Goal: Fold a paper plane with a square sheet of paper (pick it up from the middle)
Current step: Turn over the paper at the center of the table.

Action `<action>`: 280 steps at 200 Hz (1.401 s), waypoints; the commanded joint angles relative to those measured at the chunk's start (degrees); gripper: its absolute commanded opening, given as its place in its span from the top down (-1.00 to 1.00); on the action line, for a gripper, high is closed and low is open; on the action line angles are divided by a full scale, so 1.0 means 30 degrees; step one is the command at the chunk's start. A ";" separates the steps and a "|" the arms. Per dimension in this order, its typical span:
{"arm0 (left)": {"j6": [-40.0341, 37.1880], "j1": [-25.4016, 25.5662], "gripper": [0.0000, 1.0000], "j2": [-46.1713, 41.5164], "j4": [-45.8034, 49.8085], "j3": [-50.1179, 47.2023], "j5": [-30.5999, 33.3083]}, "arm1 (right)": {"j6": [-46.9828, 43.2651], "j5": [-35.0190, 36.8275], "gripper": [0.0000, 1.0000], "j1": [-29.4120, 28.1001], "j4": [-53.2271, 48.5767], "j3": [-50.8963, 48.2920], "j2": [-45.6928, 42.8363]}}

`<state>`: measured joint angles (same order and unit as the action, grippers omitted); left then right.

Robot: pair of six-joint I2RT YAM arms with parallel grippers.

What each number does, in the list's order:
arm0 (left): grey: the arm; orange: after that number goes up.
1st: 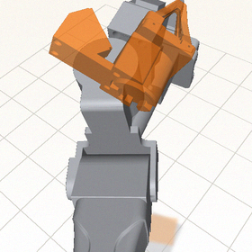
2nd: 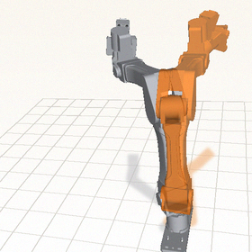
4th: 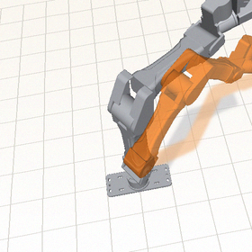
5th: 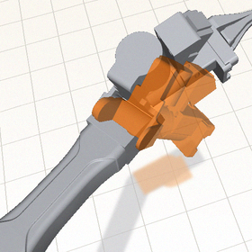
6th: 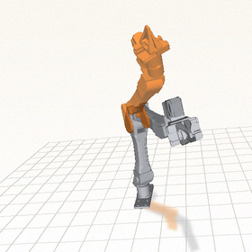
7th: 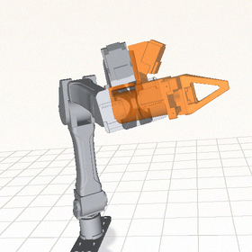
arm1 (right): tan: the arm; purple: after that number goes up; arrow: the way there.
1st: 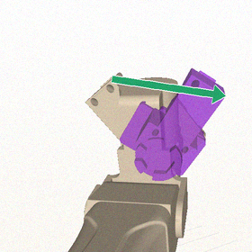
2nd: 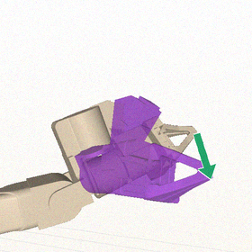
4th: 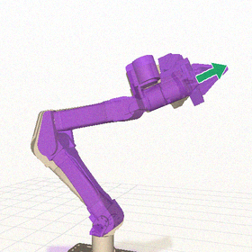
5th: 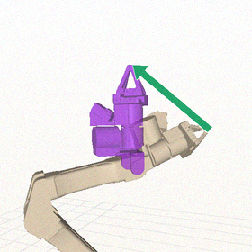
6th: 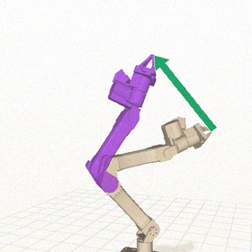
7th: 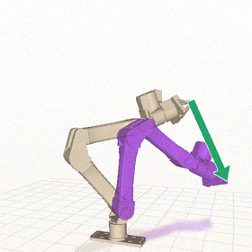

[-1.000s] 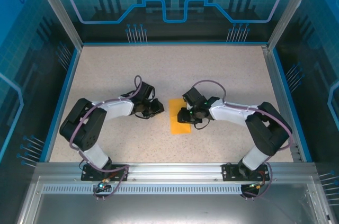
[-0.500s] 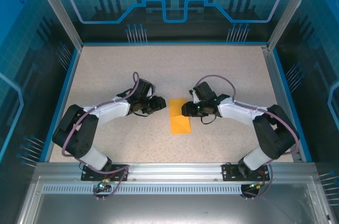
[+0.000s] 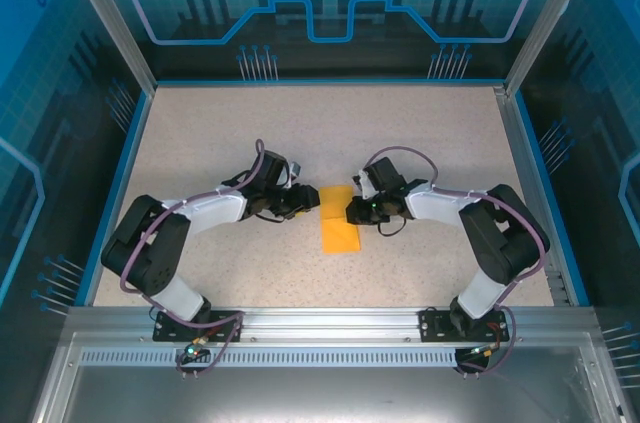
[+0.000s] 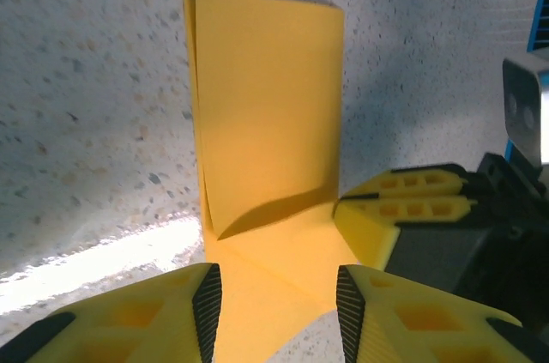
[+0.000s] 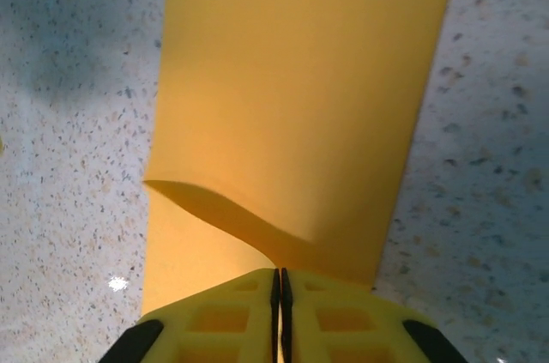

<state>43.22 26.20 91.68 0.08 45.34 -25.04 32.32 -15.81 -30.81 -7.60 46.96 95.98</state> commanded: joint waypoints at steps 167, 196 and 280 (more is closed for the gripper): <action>0.0651 0.1417 0.06 0.3768 -0.1199 0.1587 -0.2766 | 0.1591 -0.0912 0.79 0.0851 0.2004 -0.1472 0.0143; 0.1183 0.1409 0.08 0.4385 -0.1244 0.1940 -0.2842 | 0.1591 -0.1018 0.79 0.0865 0.2005 -0.1463 0.0140; 0.1800 0.1427 0.56 0.4685 -0.1841 0.1907 -0.2646 | 0.2447 0.0375 0.03 0.1119 0.0348 -0.1724 -0.4161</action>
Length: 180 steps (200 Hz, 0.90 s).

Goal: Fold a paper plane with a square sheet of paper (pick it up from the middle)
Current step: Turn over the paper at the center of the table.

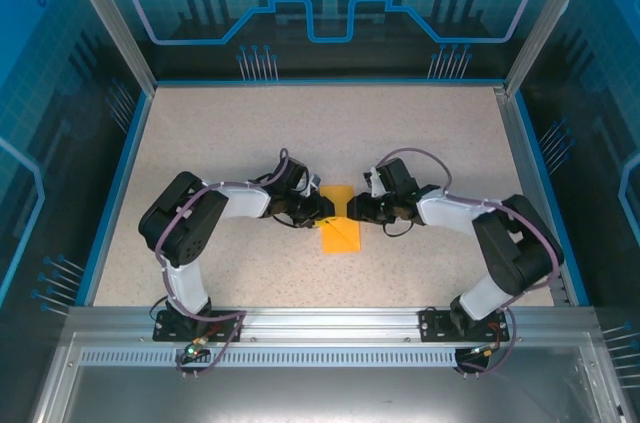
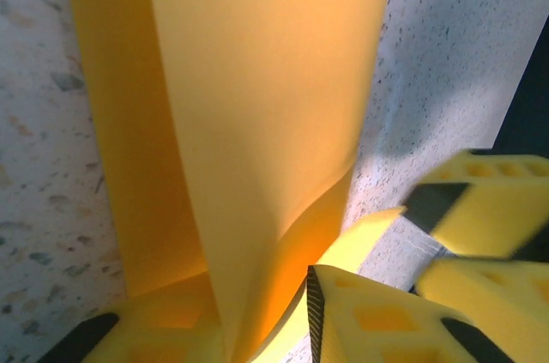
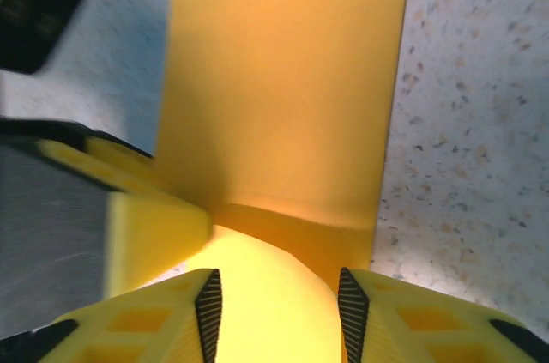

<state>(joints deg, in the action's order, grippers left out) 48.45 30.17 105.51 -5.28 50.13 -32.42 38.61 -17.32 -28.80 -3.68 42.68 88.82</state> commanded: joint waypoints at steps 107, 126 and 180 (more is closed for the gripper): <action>-0.3403 0.0075 0.84 -0.3150 0.5608 0.2188 0.2526 | 0.1320 0.4750 -0.51 0.0920 -0.5149 -0.0954 -0.7369; -0.4997 0.0075 0.84 -0.4392 0.9228 0.3549 0.4531 | 0.1478 0.5833 -0.63 0.0940 -0.5858 -0.1009 -0.8045; -0.8045 0.0108 0.82 -0.5809 1.7609 0.8975 1.2248 | 0.1969 0.8549 -0.86 0.0992 -0.7096 -0.1444 -0.9839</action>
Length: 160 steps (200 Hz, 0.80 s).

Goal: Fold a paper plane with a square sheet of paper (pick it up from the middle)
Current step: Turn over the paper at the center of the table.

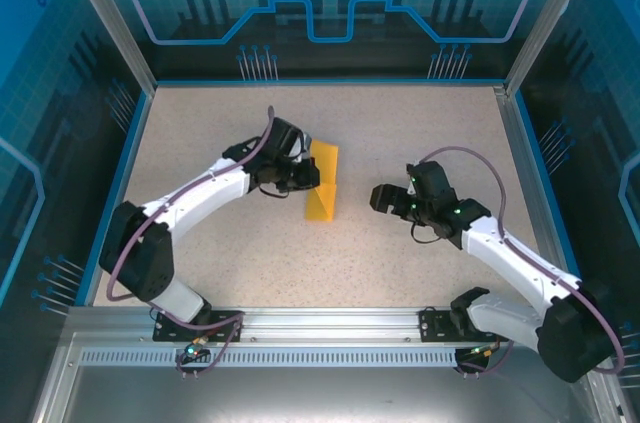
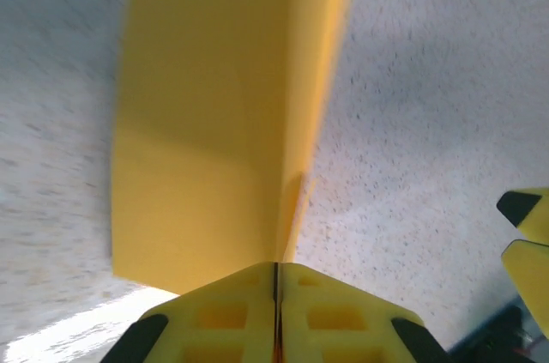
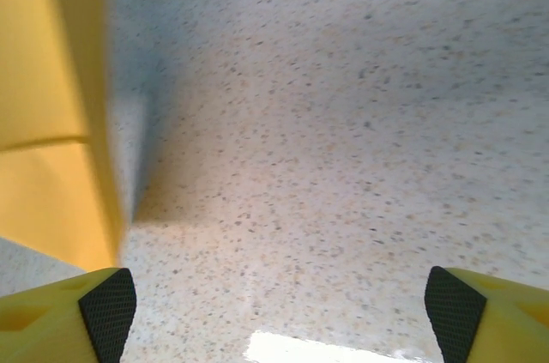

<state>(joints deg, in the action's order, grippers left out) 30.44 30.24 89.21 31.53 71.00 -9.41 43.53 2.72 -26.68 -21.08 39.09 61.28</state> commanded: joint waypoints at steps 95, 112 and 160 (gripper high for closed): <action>-0.1242 0.2388 0.81 0.6351 1.2312 0.8149 2.0178 | 0.0737 0.2341 -0.87 0.0899 -0.2047 -0.0301 -0.0796; -0.1388 0.2783 0.82 0.7796 1.1737 0.8255 2.1222 | 0.0812 0.2318 -0.88 0.1024 -0.2126 -0.0414 -0.0796; -0.2275 0.4088 0.82 1.1710 1.0824 0.9791 2.2518 | 0.1127 0.2618 -0.89 0.1331 -0.2339 -0.0849 -0.0848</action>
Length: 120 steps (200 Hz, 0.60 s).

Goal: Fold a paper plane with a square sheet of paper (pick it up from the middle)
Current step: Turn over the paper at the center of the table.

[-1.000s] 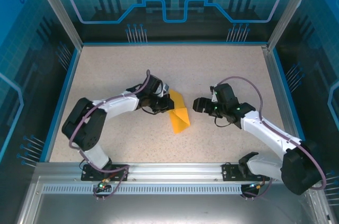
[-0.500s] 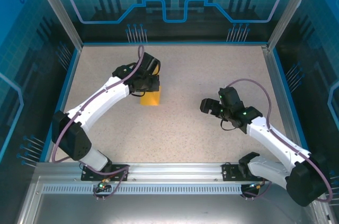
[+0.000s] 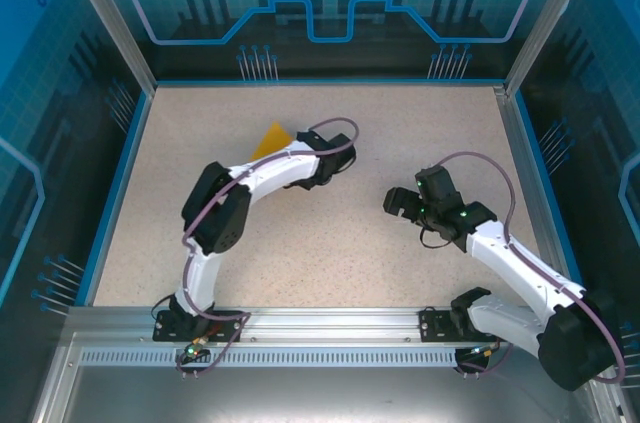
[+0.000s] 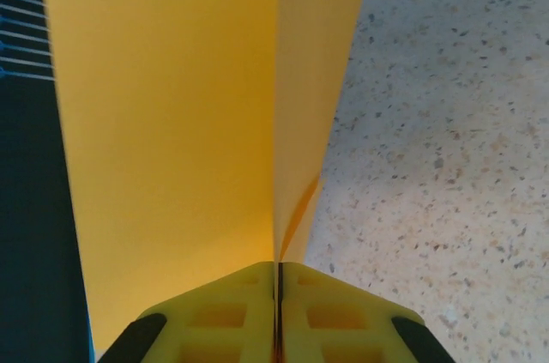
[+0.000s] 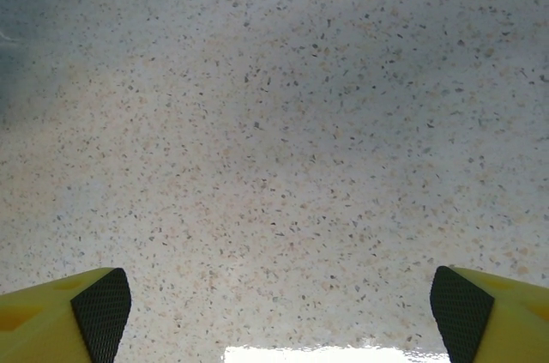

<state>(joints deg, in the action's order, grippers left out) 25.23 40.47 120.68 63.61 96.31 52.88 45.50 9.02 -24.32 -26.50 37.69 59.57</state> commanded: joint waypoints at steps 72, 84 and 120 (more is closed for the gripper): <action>-0.0065 0.1745 0.65 0.3217 -0.1704 0.1146 -0.3590 | 0.0983 0.0891 -0.89 0.1198 -0.1148 -0.0916 -0.0934; -0.0007 0.1774 0.50 0.2878 -0.1904 0.0992 -0.4602 | 0.1005 0.0858 -0.89 0.1275 -0.1116 -0.0904 -0.0931; -0.0621 0.1774 0.00 -0.0781 -0.3782 -0.0557 -0.9989 | 0.0873 0.0300 -0.90 0.1382 -0.0807 -0.0687 -0.0697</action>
<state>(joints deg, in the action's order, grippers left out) 23.79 45.54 128.49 56.47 98.00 36.99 47.62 10.44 -21.26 -28.71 35.44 57.58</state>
